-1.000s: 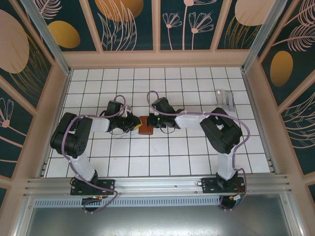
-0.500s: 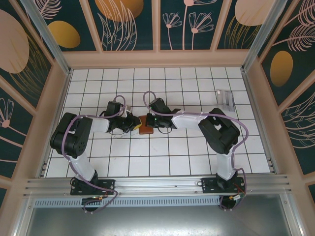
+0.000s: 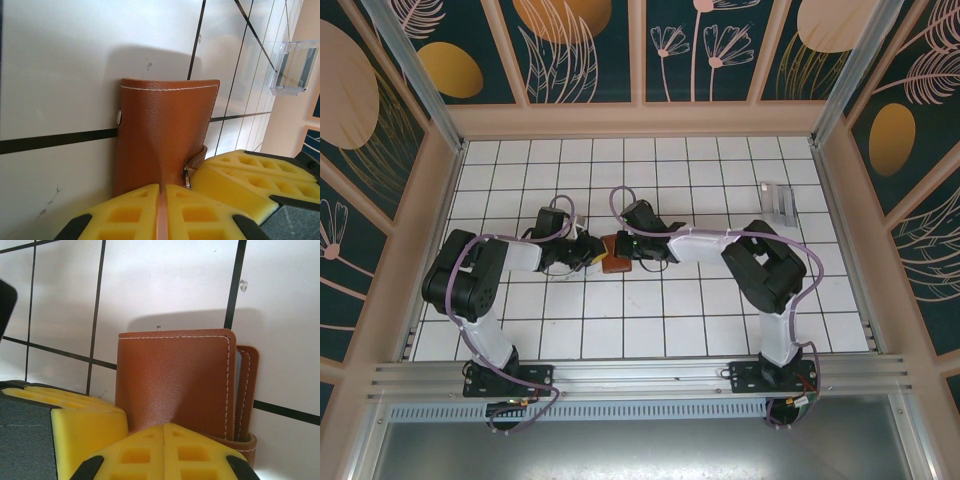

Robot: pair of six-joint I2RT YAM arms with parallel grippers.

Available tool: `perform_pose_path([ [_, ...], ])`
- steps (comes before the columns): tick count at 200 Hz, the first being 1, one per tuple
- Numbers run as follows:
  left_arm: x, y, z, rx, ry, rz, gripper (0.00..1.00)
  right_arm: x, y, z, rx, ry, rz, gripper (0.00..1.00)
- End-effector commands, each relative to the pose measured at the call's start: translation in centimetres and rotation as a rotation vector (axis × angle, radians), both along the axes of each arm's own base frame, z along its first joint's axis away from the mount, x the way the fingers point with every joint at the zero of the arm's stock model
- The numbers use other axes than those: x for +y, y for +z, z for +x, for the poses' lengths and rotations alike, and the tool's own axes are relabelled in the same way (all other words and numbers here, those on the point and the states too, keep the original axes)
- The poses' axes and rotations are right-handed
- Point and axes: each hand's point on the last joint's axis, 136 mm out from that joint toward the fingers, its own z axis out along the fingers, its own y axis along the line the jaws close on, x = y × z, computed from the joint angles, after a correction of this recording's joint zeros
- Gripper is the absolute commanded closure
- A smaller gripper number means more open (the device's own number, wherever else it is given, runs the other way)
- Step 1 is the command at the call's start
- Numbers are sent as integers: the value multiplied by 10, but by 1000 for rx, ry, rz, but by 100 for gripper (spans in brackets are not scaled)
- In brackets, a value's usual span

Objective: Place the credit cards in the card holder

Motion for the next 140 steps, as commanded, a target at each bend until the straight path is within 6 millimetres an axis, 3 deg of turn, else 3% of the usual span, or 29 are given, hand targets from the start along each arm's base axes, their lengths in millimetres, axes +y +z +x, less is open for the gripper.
perform_pose_path([
  [1,1,-7,-11,44,-5,1,86,-17,0,3,4,-26,-30,100],
  [44,1,-7,-10,42,-5,1,86,-14,10,5,-24,-7,-10,100],
  [95,1,-7,-10,42,-4,1,85,-9,-11,0,34,8,-20,100],
  [140,1,-7,-11,44,-4,-1,85,-3,-10,-3,49,33,9,100],
])
